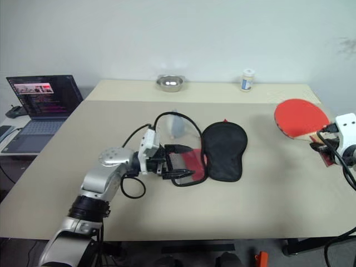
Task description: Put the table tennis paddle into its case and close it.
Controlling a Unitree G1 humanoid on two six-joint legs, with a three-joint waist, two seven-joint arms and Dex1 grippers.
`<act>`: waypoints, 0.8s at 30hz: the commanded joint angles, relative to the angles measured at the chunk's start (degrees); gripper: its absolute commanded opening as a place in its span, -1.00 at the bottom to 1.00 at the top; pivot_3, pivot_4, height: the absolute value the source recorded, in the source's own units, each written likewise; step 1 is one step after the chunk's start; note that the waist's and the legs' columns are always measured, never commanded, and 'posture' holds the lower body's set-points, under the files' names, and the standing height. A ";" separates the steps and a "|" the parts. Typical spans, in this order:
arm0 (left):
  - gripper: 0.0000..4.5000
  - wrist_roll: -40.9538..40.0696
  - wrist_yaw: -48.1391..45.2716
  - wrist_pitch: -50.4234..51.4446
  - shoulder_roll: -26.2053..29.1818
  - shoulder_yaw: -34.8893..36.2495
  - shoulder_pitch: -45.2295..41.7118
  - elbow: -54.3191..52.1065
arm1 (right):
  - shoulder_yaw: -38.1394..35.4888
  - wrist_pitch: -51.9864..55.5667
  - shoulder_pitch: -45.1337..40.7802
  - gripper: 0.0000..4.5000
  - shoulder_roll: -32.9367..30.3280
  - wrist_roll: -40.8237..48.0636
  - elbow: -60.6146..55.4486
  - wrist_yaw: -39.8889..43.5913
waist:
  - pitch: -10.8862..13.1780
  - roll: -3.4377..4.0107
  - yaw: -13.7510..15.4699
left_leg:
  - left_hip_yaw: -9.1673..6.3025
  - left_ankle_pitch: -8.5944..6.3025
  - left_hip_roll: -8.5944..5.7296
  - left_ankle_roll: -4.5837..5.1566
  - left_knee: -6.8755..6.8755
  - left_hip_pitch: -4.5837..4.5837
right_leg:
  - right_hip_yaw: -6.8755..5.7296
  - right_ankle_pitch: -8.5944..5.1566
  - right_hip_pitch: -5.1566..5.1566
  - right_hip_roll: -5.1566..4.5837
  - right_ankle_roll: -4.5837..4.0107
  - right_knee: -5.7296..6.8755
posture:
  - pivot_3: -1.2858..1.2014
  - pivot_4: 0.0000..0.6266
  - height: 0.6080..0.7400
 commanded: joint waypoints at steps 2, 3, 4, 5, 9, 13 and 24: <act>0.82 -0.78 0.14 -0.47 -0.35 0.29 -0.92 -1.21 | -0.86 10.86 -0.36 -0.52 10.06 6.52 -18.21 -6.38 | 0.00 0.00 -0.65 | -0.04 0.00 0.04 0.00 0.01 0.01 | 0.00 -0.11 0.02 0.00 0.19 0.04 | 0.03 -0.52 1.00; 0.82 -0.74 0.04 -0.59 -0.37 0.30 -1.01 -1.03 | -0.68 13.33 -0.75 -0.52 14.72 7.45 -21.19 -9.17 | 0.00 0.00 -0.73 | -0.05 0.00 0.04 -0.01 0.01 0.02 | 0.00 -0.12 0.01 0.00 0.20 0.08 | 0.03 -0.52 1.00; 0.82 -0.69 -0.06 -0.67 -0.39 0.33 -1.11 -0.87 | -0.21 15.25 -1.11 -0.52 18.72 8.05 -23.70 -11.57 | 0.00 -0.01 -0.79 | -0.04 0.01 0.03 -0.01 0.00 0.03 | 0.00 -0.12 0.00 0.00 0.21 0.13 | 0.03 -0.52 1.00; 0.82 -0.61 -0.15 -0.83 -0.41 0.38 -1.25 -0.60 | 0.70 16.13 -1.51 -0.52 22.33 7.86 -25.34 -14.00 | 0.01 0.00 -0.82 | -0.07 0.01 0.07 -0.01 0.02 0.02 | -0.02 -0.13 0.00 0.00 0.21 0.13 | 0.03 -0.52 1.00; 0.82 -0.37 -0.35 -1.34 -0.39 0.48 -1.72 0.27 | 0.65 18.32 -3.68 -0.52 32.23 7.17 -26.54 -21.00 | 0.01 0.01 -0.73 | -0.06 0.01 -0.03 -0.03 0.02 -0.03 | -0.03 -0.10 -0.04 -0.02 0.16 0.16 | 0.03 -0.52 1.00; 0.82 -0.13 -0.12 -1.75 -0.21 0.55 -1.78 0.28 | 2.66 17.23 -4.64 -0.52 42.72 5.77 -24.67 -28.21 | 0.01 0.01 -0.60 | -0.05 0.01 -0.13 -0.02 0.04 -0.12 | -0.06 0.03 -0.04 -0.02 -0.05 0.06 | 0.03 -0.52 1.00; 0.82 -0.03 0.33 -2.04 0.48 0.83 -0.90 -0.34 | 5.91 9.40 -5.01 -0.52 51.43 2.09 -16.32 -35.85 | 0.01 0.01 -0.69 | -0.08 0.01 -0.14 -0.02 0.03 -0.32 | -0.08 0.04 -0.23 0.00 -0.07 0.04 | 0.03 -0.52 1.00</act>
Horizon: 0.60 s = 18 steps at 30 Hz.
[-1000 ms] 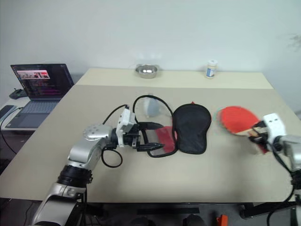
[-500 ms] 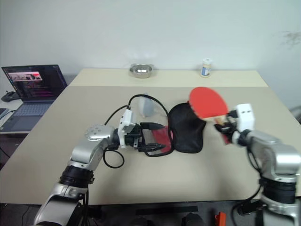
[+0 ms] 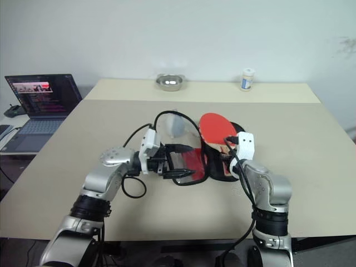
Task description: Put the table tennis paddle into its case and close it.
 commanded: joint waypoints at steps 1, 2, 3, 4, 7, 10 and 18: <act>0.82 -0.18 0.25 -0.97 0.83 0.88 -0.46 -1.10 | -0.54 -4.61 -1.59 -0.52 -0.43 -0.91 0.55 -1.18 | 0.00 0.00 -0.04 | 0.00 0.00 0.01 0.00 0.00 0.00 | 0.00 0.00 0.00 0.01 0.00 0.00 | 0.03 -0.52 1.00; 0.82 -0.15 0.27 -1.10 0.87 0.85 -0.39 -1.03 | -0.51 -5.14 -1.56 -0.52 -0.53 -1.12 1.09 -1.34 | 0.00 0.00 -0.07 | 0.00 0.00 0.01 0.00 0.00 0.00 | 0.00 0.00 0.00 0.02 0.00 0.01 | 0.03 -0.52 1.00; 0.82 -0.15 0.31 -1.16 0.88 0.81 -0.33 -1.01 | -0.42 -5.66 -1.47 -0.52 -0.68 -1.39 1.55 -1.53 | 0.00 0.00 -0.09 | 0.00 0.00 0.03 0.00 0.00 0.00 | 0.00 0.00 0.00 0.02 0.00 0.01 | 0.03 -0.52 1.00; 0.82 -0.15 0.32 -1.20 0.90 0.76 -0.27 -1.04 | -0.28 -6.04 -1.36 -0.52 -0.85 -1.54 1.94 -1.57 | 0.00 0.00 -0.11 | -0.01 0.00 0.03 0.00 0.00 0.01 | 0.00 0.00 0.00 0.03 0.00 0.01 | 0.03 -0.52 1.00; 0.82 -0.09 0.42 -1.24 0.87 0.65 -0.25 -1.02 | -0.23 -6.30 -1.12 -0.52 -0.83 -1.47 2.86 -1.79 | 0.00 0.00 -0.15 | -0.01 0.00 0.05 0.00 -0.01 0.00 | 0.00 0.00 -0.01 0.04 0.00 0.01 | 0.03 -0.52 1.00; 0.82 -0.04 0.52 -1.26 0.83 0.62 -0.24 -1.03 | -0.16 -7.03 -1.11 -0.52 -0.32 -1.28 3.68 -2.06 | 0.00 0.00 -0.15 | -0.01 0.00 0.05 0.00 -0.01 0.01 | 0.00 0.00 -0.01 0.04 0.00 0.02 | 0.03 -0.52 1.00; 0.82 -0.17 0.83 -0.87 0.84 0.50 0.06 -1.65 | 0.43 -7.96 -0.91 -0.52 0.71 -1.62 4.47 -3.03 | 0.00 0.00 -0.16 | -0.01 0.00 0.06 0.00 -0.01 0.01 | 0.00 0.00 -0.01 0.03 0.00 0.03 | 0.03 -0.52 1.00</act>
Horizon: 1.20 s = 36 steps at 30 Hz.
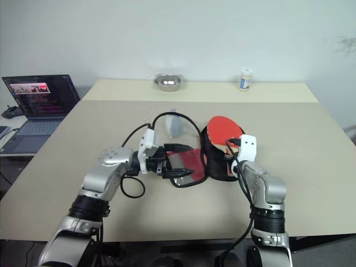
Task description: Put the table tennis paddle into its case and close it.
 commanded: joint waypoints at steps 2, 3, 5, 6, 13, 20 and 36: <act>0.82 -0.22 0.49 -0.57 0.35 0.49 0.01 -1.75 | -0.12 -2.73 -0.78 -0.52 0.16 0.08 -1.07 -0.50 | 0.00 0.00 -0.01 | 0.00 0.00 0.00 0.00 0.00 0.00 | 0.00 0.00 0.00 0.00 0.00 0.00 | 0.03 -0.52 1.00; 0.82 -0.24 0.50 -0.55 0.36 0.47 0.06 -1.80 | 0.20 -2.78 -0.61 -0.36 -0.01 0.01 -1.23 -0.38 | 0.00 0.00 -0.02 | 0.00 0.00 0.00 0.00 0.00 0.00 | 0.00 0.00 0.00 0.00 0.00 0.00 | 0.03 -0.52 1.00; 0.82 -0.25 0.62 -0.52 0.40 0.42 0.15 -1.93 | 0.70 -2.57 -0.08 -0.09 0.19 0.18 -1.95 -0.43 | 0.00 0.00 -0.01 | 0.00 0.00 0.00 0.00 0.00 0.00 | 0.00 0.00 0.00 0.00 0.00 -0.01 | 0.03 -0.52 1.00; 0.82 -0.28 0.69 -0.49 0.41 0.41 0.20 -1.97 | 1.05 -2.39 0.20 0.07 0.46 0.28 -2.41 -0.52 | 0.00 0.00 -0.01 | 0.00 0.00 0.00 0.00 0.00 0.00 | 0.00 0.00 0.00 0.00 0.00 -0.01 | 0.03 -0.52 1.00; 0.82 -0.35 0.92 -0.52 0.60 0.57 0.75 -2.26 | 4.92 -2.36 1.72 0.99 -1.23 -0.33 -8.27 0.37 | 0.00 0.00 -0.03 | -0.01 0.00 0.01 0.00 0.00 0.01 | 0.00 0.00 0.00 0.00 0.00 0.02 | 0.03 -0.52 1.00; 0.82 -0.69 1.56 0.75 2.94 1.95 2.61 -2.92 | 9.52 -1.37 4.17 0.99 -15.28 4.24 -21.43 13.52 | 0.00 0.00 0.01 | -0.02 0.00 -0.01 0.00 0.00 0.00 | -0.03 -0.01 0.01 0.00 0.01 -0.03 | 0.03 -0.52 1.00; 0.64 1.82 3.81 1.45 11.68 6.26 6.53 5.59 | -10.49 -0.46 11.41 1.00 -49.28 28.21 -27.97 44.01 | 0.02 -0.05 0.21 | -0.16 -0.01 0.03 0.02 -0.01 0.04 | -0.16 -0.15 0.10 -0.16 0.25 -0.11 | 0.03 -0.52 1.00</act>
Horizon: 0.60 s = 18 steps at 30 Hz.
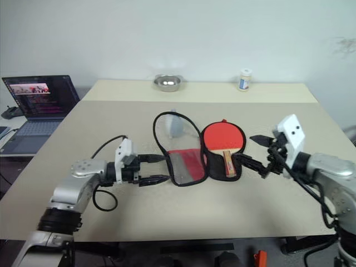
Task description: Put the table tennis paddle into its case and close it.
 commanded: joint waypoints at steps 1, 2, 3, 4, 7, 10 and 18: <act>0.55 2.26 1.92 -2.67 0.90 1.44 -2.33 4.54 | -3.41 -1.60 1.42 1.00 -4.79 2.05 -0.36 3.91 | 0.01 -0.02 0.11 | 0.00 0.00 -0.01 0.00 0.00 0.00 | -0.01 0.00 0.01 -0.02 0.00 -0.01 | 0.03 -0.52 1.00; 0.40 2.64 2.56 -2.72 0.77 1.54 -3.11 5.84 | -4.22 -1.74 2.22 1.00 -6.24 2.54 -0.52 4.93 | 0.02 -0.03 0.15 | 0.00 0.00 -0.01 0.00 0.00 -0.01 | -0.02 0.00 0.01 -0.04 0.00 -0.02 | 0.03 -0.52 1.00; 0.24 3.19 3.00 -2.80 0.79 1.48 -3.78 7.01 | -5.14 -1.69 2.97 1.00 -7.48 3.10 -0.67 5.84 | 0.02 -0.04 0.20 | 0.00 0.00 -0.02 0.00 0.00 -0.02 | -0.03 0.00 0.01 -0.05 0.01 -0.04 | 0.03 -0.52 1.00; 0.08 4.72 3.51 -4.02 1.17 0.88 -4.40 8.49 | -6.30 -1.66 3.92 1.00 -8.85 3.59 -0.87 6.91 | 0.03 -0.06 0.27 | -0.01 0.00 -0.03 0.00 0.00 -0.04 | -0.04 0.00 0.01 -0.07 0.01 -0.04 | 0.03 -0.52 1.00; -0.42 8.74 5.55 -7.22 1.27 -0.53 -6.18 12.41 | -8.82 -2.21 6.09 1.00 -11.70 4.15 -0.90 8.62 | 0.03 -0.07 0.50 | -0.01 0.00 -0.05 0.00 0.00 -0.05 | -0.05 0.00 0.02 -0.10 0.01 -0.09 | 0.03 -0.52 1.00; -0.93 10.71 7.08 -7.71 -0.86 -1.93 -8.84 14.95 | -11.80 -3.81 9.03 1.00 -14.18 3.77 -1.26 10.85 | 0.03 -0.08 0.97 | -0.01 0.00 -0.06 0.00 0.00 -0.05 | -0.06 0.00 0.03 -0.12 0.01 -0.10 | 0.03 -0.52 1.00; -0.97 11.50 5.85 -7.68 -7.30 -4.64 -15.54 17.83 | -17.35 -7.29 15.72 1.00 -17.54 1.63 -0.46 14.34 | 0.05 -0.13 1.66 | -0.03 0.00 -0.09 0.00 0.04 -0.07 | -0.09 0.00 0.06 -0.11 0.03 -0.10 | 0.03 -0.52 1.00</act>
